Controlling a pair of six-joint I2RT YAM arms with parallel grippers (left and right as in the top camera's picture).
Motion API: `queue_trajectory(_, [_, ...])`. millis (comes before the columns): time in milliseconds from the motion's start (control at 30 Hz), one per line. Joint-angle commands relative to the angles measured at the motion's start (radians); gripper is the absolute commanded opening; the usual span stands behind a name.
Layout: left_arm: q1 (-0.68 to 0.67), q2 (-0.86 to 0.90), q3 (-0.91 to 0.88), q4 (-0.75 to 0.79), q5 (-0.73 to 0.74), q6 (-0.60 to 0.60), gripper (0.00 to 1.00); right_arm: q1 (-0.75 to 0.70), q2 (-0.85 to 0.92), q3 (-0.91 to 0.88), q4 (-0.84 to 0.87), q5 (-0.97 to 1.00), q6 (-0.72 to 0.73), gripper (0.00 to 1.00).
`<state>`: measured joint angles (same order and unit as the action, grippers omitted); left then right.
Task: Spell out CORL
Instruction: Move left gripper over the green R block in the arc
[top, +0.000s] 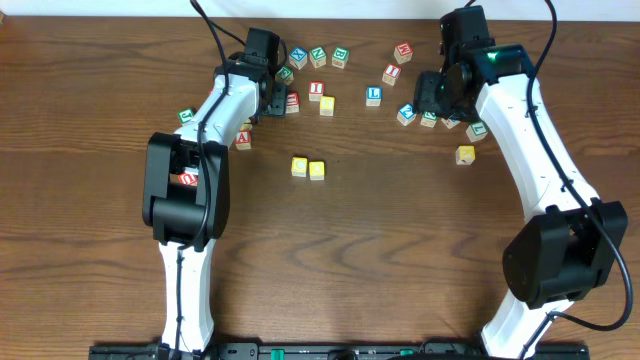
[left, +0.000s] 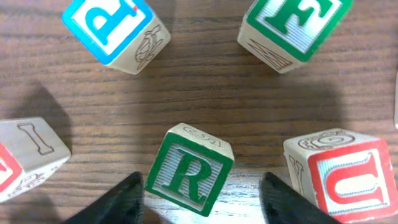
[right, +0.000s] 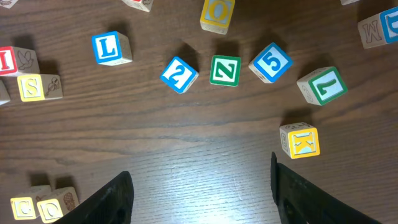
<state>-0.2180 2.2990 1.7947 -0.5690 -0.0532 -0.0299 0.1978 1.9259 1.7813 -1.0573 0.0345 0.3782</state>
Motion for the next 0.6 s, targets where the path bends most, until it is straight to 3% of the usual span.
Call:
queue_trajectory(0, [-0.001, 0.023, -0.005, -0.002, 0.001, 0.003, 0.54, 0.007, 0.005, 0.002, -0.002, 0.012, -0.002, 0.66])
queue_trajectory(133, [-0.001, 0.023, -0.005, -0.002, 0.001, 0.003, 0.5, 0.007, 0.005, 0.002, -0.002, 0.012, -0.002, 0.67])
queue_trajectory(333, [-0.001, 0.023, -0.005, -0.009, 0.001, 0.003, 0.37, 0.007, 0.005, 0.002, -0.002, 0.012, -0.002, 0.68])
queue_trajectory(567, [-0.002, 0.023, -0.005, -0.035, 0.001, -0.001, 0.37, 0.007, 0.005, 0.002, -0.001, 0.012, -0.002, 0.68])
